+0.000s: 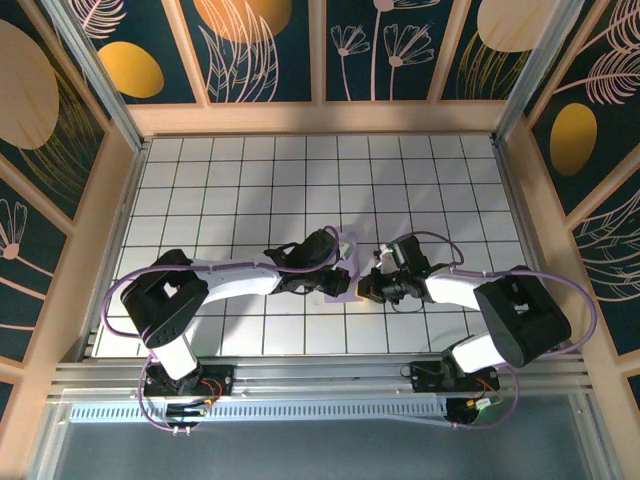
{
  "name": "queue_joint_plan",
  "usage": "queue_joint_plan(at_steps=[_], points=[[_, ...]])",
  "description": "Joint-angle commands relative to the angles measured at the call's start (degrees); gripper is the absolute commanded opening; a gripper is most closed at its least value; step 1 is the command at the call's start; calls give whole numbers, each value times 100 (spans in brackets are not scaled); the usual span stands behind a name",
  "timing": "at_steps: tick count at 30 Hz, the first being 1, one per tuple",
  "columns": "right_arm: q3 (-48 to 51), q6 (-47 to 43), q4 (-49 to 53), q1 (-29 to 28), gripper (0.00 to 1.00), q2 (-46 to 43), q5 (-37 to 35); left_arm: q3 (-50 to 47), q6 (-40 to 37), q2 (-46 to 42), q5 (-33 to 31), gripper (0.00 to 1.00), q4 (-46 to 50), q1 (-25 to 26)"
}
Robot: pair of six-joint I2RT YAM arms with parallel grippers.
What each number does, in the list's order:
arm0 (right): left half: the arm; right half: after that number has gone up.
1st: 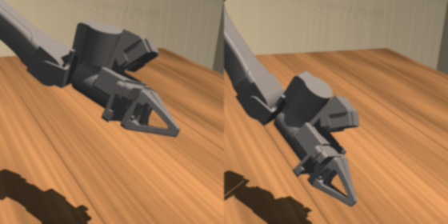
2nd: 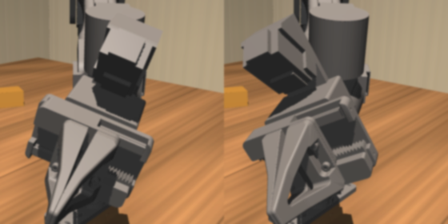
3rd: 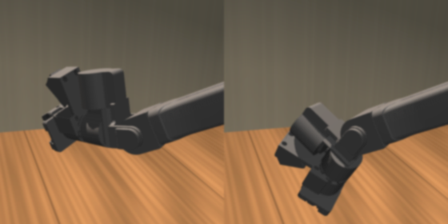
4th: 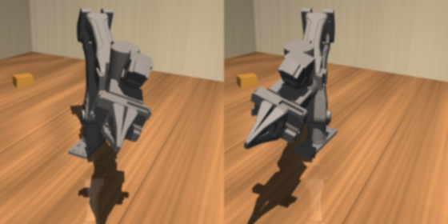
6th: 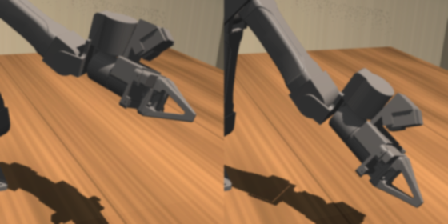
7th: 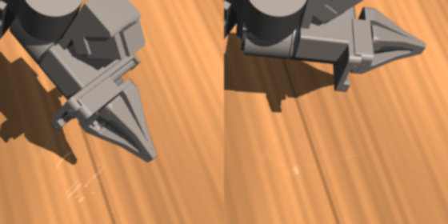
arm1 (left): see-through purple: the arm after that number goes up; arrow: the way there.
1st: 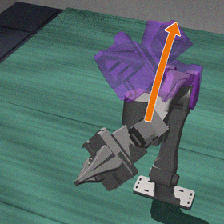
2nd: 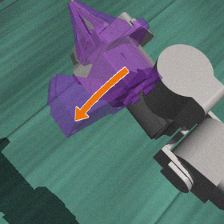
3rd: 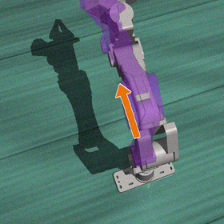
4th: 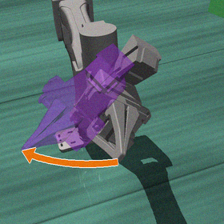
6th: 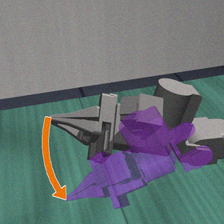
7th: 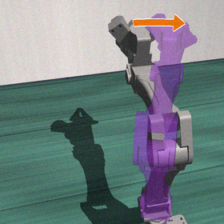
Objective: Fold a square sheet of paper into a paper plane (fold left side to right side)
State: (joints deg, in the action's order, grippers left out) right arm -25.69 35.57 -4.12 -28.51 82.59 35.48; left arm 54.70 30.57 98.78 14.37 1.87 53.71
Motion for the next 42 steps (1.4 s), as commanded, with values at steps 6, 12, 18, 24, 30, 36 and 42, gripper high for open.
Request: queue_joint_plan(at_steps=[6,12,18,24,30,36,42], points=[[11,-147,496,-67,0,202,-419,-9,51,55,-92,0,98,-54],[-138,-400,904,-67,0,364,-645,45,-119,147,-260,0,374,-80],[-198,-459,977,-67,0,407,-674,262,-343,286,-533,0,693,-128],[-190,-463,994,-76,0,423,-683,401,-436,405,-652,0,806,-194],[-201,-481,1016,-76,0,417,-696,436,-463,419,-711,0,805,-264],[-208,-484,1026,-78,0,435,-701,523,-584,477,-860,0,984,-300],[-200,-481,1015,-76,0,451,-701,610,-687,542,-997,0,1157,-309]])
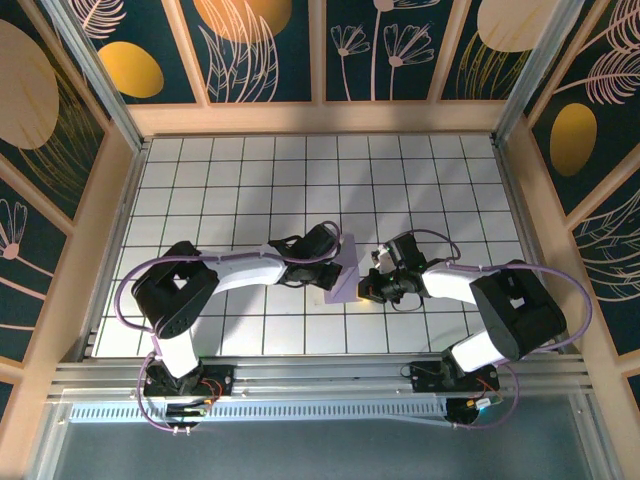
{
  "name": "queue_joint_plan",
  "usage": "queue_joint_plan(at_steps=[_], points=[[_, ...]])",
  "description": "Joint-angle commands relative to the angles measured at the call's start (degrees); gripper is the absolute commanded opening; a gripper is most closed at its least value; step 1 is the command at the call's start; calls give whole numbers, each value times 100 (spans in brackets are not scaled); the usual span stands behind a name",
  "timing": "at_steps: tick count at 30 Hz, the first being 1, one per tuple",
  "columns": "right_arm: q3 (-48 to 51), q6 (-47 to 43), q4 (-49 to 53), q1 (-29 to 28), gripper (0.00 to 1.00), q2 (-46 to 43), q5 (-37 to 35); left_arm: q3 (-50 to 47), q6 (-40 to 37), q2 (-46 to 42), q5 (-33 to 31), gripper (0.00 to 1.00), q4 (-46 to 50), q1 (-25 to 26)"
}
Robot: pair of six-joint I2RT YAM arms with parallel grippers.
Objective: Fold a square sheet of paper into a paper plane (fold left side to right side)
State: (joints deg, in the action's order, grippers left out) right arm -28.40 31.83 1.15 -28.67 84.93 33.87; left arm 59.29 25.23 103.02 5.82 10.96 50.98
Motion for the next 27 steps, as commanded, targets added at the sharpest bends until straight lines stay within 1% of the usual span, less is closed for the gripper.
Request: queue_joint_plan(at_steps=[1,27], points=[[68,-107,493,-60,0,217,-539,162,-165,137,-159,0,257,-40],[63,-112,501,-60,0,209,-548,360,-237,324,-411,0,416,-48]])
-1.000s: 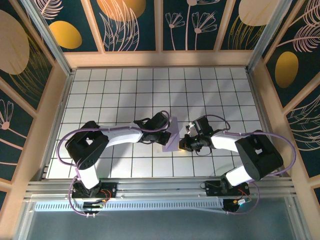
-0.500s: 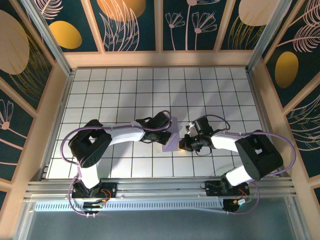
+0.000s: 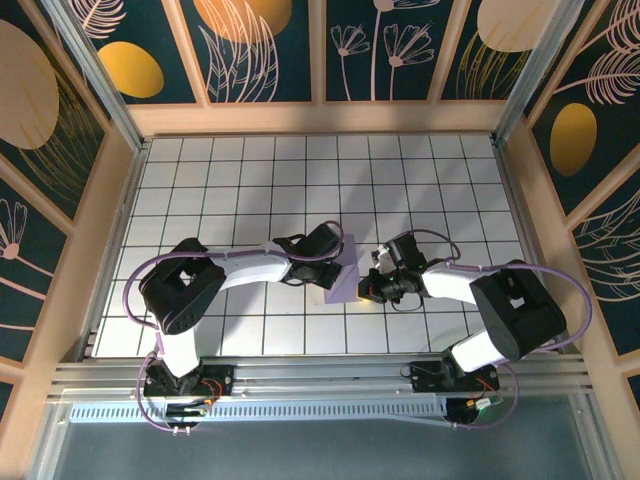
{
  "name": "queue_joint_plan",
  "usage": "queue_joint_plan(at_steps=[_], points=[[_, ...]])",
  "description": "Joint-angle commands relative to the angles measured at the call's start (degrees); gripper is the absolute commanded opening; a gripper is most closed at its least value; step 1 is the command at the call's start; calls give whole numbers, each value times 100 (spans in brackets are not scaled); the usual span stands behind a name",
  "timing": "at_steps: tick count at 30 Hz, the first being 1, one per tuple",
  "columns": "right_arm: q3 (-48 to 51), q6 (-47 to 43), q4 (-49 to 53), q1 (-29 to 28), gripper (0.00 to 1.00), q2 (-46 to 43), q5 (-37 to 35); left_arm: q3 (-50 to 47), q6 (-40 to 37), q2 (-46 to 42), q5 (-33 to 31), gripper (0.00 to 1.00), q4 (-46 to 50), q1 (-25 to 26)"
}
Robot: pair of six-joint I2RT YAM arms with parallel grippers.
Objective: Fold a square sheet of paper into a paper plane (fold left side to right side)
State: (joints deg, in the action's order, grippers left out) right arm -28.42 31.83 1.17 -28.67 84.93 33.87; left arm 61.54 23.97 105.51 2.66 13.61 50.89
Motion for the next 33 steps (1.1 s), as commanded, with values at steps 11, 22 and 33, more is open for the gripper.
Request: queue_joint_plan(at_steps=[11,22,33], points=[[61,-109,496,-60,0,244,-557,131,-101,66,-221,0,174,-36],[66,-116,503,-60,0,252,-565,86,-86,10,-265,0,125,-36],[36,-116,507,-65,0,270,-559,78,-116,28,-318,0,194,-36]])
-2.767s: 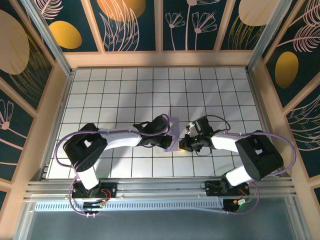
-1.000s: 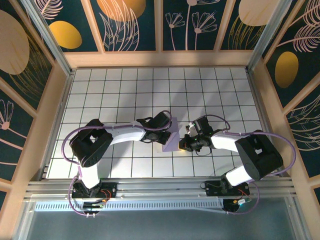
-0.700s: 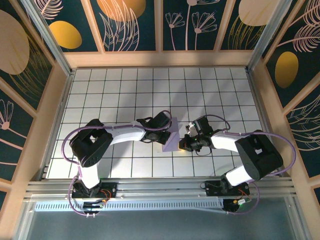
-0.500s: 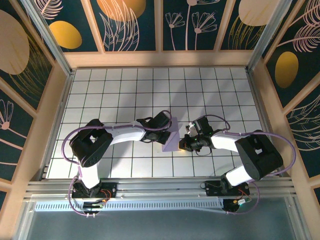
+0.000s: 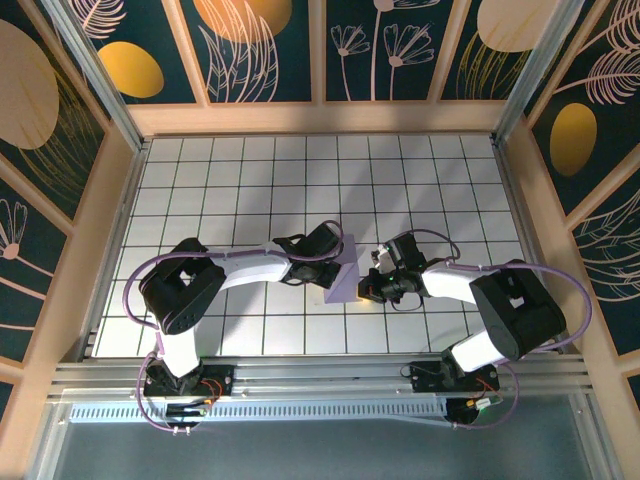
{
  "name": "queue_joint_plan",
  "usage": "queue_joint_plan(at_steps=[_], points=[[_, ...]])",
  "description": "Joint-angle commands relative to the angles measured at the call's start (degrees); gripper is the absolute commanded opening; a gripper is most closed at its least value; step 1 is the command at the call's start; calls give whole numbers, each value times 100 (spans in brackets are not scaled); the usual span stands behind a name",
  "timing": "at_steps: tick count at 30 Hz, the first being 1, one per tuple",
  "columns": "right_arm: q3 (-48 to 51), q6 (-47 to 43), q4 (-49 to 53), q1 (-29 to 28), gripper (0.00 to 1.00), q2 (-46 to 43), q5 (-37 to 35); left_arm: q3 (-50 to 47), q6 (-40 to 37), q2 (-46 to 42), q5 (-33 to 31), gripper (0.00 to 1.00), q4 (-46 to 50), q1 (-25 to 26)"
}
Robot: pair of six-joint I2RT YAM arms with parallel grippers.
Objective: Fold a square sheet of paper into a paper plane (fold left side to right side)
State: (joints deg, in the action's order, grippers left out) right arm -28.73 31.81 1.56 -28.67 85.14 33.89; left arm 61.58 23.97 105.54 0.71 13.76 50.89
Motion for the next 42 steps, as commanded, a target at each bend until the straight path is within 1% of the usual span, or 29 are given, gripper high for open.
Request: queue_joint_plan(at_steps=[1,29,42], points=[[69,-114,463,-60,0,242,-559,66,-115,24,-124,0,175,-36],[69,-114,468,-61,0,257,-551,29,-121,76,-185,0,216,-37],[78,-114,451,-60,0,257,-541,73,-105,213,-91,0,92,-40]])
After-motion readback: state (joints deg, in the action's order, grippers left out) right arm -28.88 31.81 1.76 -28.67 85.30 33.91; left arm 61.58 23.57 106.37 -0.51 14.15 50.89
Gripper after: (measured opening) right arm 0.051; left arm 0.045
